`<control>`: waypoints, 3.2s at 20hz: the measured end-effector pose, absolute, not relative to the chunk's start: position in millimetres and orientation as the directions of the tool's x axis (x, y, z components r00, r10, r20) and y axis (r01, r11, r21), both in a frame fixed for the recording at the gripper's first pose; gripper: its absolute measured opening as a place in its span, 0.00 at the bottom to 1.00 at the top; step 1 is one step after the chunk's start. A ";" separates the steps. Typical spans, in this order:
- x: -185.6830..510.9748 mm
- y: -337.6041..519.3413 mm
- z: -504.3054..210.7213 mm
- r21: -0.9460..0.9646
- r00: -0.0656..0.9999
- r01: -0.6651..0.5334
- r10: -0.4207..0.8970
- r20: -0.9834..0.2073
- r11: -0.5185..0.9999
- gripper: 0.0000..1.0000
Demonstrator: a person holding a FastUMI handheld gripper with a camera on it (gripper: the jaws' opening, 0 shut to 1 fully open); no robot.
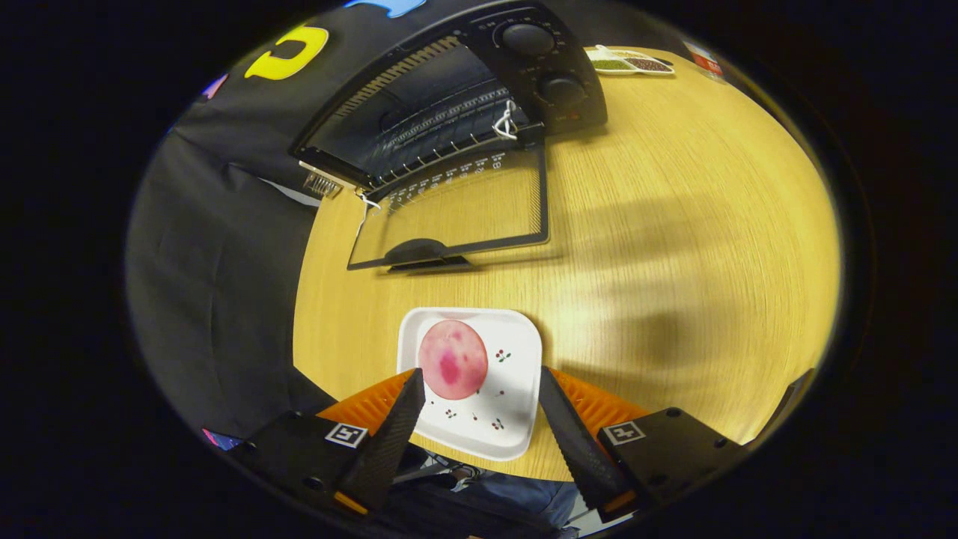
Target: Open the toaster oven, put the food inside, and close the toaster oven door.
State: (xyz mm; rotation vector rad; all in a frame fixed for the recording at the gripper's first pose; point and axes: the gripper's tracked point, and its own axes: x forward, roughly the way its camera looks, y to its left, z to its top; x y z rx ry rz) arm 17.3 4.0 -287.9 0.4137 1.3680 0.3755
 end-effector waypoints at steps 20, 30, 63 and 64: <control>-3.4 6.4 -317.7 0.494 0.091 0.093 0.487 -0.869 0.865 0.02; 12.2 51.0 -280.0 0.592 0.207 0.130 0.563 -0.800 0.795 0.02; 193.4 105.7 -251.0 0.773 0.746 0.546 0.233 -0.624 0.323 0.02; 198.9 106.2 -251.3 0.777 0.753 0.550 0.221 -0.620 0.307 0.02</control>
